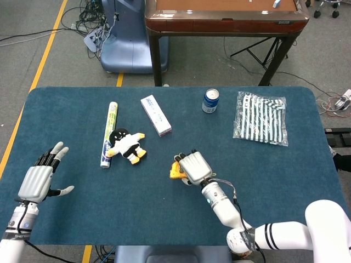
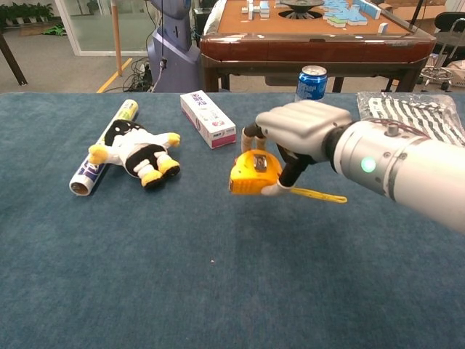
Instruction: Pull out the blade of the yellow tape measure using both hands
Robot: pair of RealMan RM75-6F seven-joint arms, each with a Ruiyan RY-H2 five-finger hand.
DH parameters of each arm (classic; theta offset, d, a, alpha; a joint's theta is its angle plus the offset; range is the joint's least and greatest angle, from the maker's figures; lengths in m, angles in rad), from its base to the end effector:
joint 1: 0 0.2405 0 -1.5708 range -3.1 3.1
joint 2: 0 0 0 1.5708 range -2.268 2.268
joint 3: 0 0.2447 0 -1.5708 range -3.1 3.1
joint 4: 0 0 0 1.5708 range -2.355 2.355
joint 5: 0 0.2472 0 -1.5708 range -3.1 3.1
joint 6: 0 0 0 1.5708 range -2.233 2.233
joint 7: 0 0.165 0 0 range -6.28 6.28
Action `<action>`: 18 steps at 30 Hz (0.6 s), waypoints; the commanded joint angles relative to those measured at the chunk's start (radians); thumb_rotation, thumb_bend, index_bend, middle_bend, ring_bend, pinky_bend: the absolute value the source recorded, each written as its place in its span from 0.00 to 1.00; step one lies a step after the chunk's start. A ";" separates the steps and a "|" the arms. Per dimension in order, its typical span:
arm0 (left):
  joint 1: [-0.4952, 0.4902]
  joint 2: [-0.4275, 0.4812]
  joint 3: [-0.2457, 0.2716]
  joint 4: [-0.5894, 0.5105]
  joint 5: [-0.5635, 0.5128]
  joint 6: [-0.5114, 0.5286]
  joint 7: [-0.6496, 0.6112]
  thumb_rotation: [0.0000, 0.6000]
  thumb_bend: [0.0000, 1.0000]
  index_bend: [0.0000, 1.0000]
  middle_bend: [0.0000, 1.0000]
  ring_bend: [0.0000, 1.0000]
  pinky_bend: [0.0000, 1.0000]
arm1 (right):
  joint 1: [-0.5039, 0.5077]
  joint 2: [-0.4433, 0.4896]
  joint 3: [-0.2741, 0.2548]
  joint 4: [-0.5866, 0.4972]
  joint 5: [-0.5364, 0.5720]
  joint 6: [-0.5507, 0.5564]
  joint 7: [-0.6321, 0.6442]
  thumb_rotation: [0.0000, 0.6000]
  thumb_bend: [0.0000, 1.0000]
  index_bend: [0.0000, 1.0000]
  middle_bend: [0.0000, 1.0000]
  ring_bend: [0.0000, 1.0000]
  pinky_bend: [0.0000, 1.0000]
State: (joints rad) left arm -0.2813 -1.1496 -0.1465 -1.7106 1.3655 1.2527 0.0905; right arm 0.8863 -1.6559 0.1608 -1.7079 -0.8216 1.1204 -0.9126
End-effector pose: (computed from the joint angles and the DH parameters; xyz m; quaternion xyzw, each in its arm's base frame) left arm -0.2594 0.2786 0.0857 -0.6242 -0.4124 -0.3994 0.5298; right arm -0.0492 -0.3136 -0.0922 0.8012 -0.2864 0.3054 0.4275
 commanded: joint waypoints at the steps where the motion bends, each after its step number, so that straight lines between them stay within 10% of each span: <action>1: -0.049 -0.016 -0.043 -0.013 -0.060 -0.053 -0.005 1.00 0.05 0.09 0.07 0.12 0.18 | 0.020 -0.026 0.042 -0.033 0.027 0.051 -0.029 1.00 0.54 0.59 0.62 0.51 0.32; 18: -0.165 -0.098 -0.112 -0.080 -0.216 -0.105 0.064 1.00 0.05 0.00 0.14 0.12 0.23 | 0.122 -0.205 0.185 0.002 0.112 0.196 -0.103 1.00 0.54 0.61 0.63 0.52 0.32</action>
State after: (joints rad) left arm -0.4407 -1.2435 -0.2556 -1.7840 1.1588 1.1493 0.1488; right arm 0.9995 -1.8510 0.3382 -1.7122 -0.7171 1.3077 -1.0081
